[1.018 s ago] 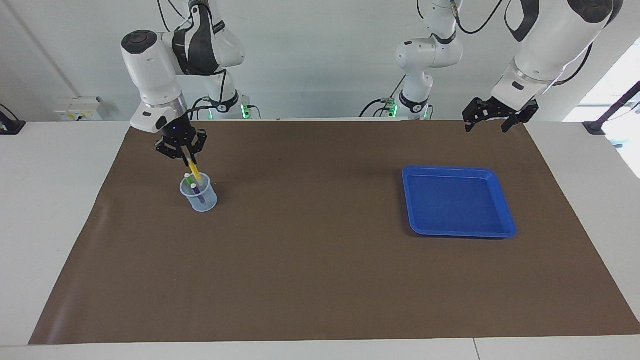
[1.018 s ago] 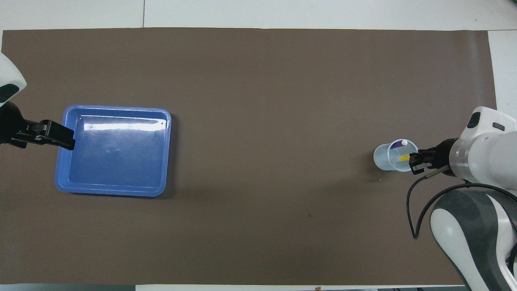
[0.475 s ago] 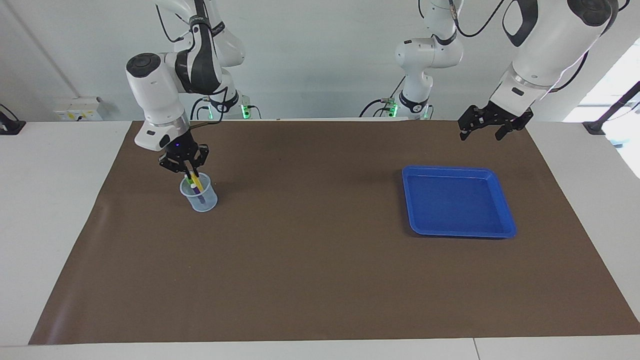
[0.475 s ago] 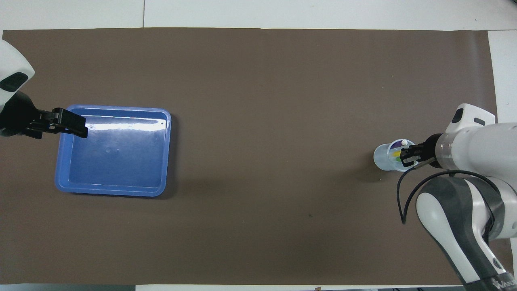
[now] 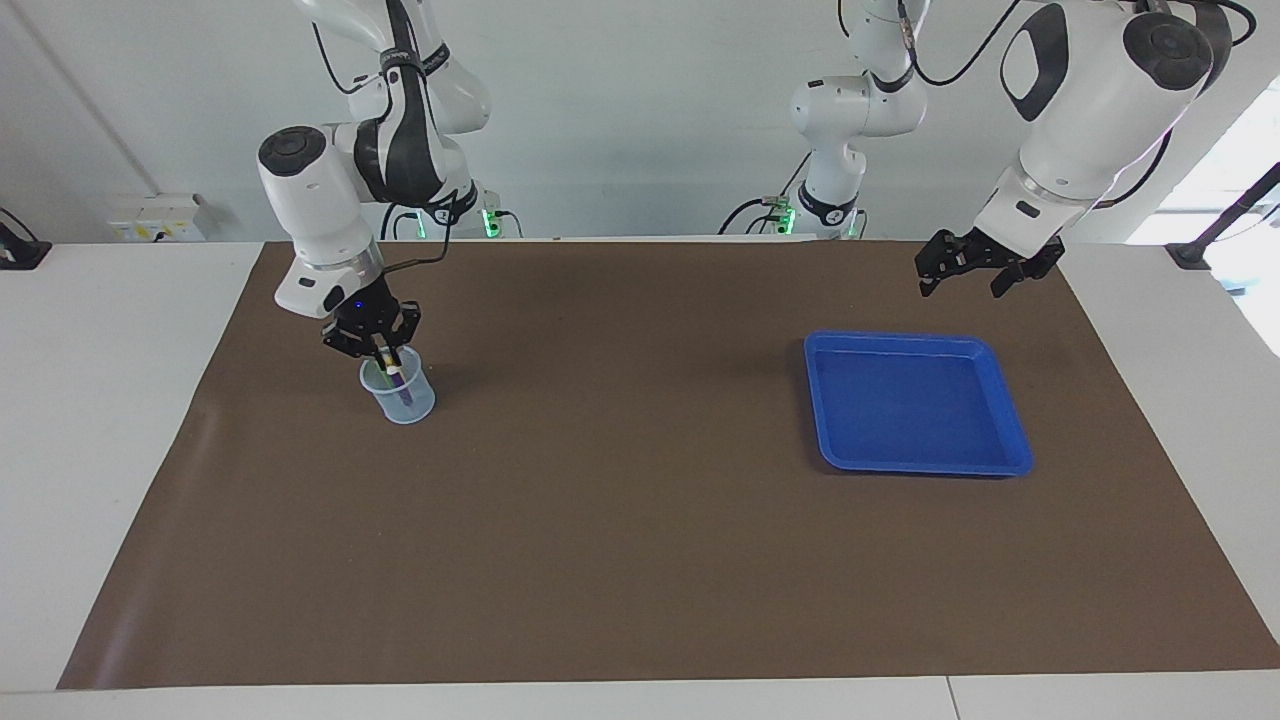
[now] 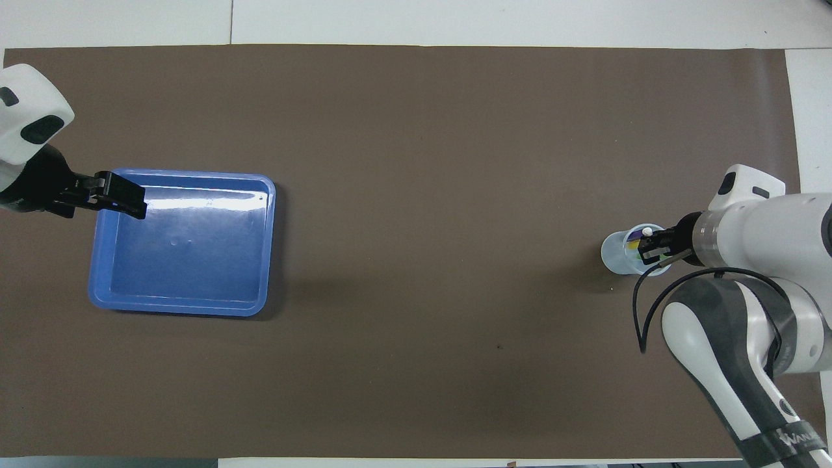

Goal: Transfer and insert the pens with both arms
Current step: 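Insert the yellow pen into the cup while the left gripper withdraws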

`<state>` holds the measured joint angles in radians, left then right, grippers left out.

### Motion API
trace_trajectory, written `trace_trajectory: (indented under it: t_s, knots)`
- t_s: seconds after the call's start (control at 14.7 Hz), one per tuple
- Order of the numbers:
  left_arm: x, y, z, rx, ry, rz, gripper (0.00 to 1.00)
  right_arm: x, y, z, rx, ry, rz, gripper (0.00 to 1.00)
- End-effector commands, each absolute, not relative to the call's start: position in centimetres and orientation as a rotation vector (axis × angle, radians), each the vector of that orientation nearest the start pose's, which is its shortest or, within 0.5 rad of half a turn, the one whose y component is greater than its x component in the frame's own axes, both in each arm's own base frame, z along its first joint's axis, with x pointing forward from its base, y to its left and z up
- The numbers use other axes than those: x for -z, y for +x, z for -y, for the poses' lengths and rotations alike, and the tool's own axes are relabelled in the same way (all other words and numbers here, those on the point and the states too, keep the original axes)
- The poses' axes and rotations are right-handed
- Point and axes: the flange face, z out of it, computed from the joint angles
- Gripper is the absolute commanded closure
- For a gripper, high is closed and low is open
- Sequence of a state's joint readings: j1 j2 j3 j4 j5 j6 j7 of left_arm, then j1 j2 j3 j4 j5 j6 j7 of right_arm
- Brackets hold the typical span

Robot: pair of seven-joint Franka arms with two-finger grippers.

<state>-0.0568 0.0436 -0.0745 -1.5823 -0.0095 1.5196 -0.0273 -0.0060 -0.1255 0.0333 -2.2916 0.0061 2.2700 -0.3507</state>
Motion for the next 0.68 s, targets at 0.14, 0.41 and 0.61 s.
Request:
trace_trajectory:
  t_s: [0.14,0.41,0.61]
  knots:
    - [-60.2,55.8,7.1,-0.086,-3.133,-0.168,0.0,-40.9,50.7,-1.1,0.187,-3.098,0.594,1.0]
    - [-60.2,55.6,7.2,-0.067,-3.133,-0.168,0.0,-40.2,50.8,-1.1,0.163,-3.096,0.596,1.0]
    - [-60.2,55.5,7.4,-0.072,-3.131,-0.178,0.0,-39.6,50.9,-1.1,0.141,-3.094,0.598,1.0]
